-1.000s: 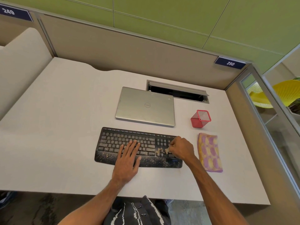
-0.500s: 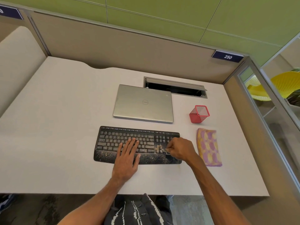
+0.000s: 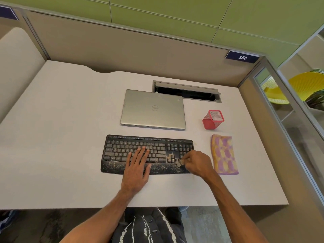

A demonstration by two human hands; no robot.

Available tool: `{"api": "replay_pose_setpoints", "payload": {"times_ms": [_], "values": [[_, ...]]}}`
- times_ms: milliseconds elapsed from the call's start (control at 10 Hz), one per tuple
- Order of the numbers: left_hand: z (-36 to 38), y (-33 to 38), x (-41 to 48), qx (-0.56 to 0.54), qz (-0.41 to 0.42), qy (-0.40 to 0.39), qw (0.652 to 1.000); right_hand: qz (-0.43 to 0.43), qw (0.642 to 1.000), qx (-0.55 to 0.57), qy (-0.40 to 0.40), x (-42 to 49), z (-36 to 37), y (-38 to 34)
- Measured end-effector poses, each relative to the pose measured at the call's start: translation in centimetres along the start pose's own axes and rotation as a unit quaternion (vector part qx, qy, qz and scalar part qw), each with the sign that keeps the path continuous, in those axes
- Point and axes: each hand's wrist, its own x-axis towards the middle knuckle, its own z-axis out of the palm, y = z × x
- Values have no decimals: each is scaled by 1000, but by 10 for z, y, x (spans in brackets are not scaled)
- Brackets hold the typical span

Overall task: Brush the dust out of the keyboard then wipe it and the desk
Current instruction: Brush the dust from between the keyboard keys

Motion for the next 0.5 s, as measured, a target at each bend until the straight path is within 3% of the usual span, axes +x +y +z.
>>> {"api": "replay_pose_setpoints", "payload": {"times_ms": [100,200,400,500], "values": [[0,0,0,3,2,1,1000,67,994,55,73,0,0,4],[1,0,0,0,2,9,1000,106,985,105,89,3,8,3],[2,-1,1,9,1,10,1000,159,975,153,5,13,9,6],[2,0,1,10,-1,7,1000,161,972,160,56,15,6,5]]}}
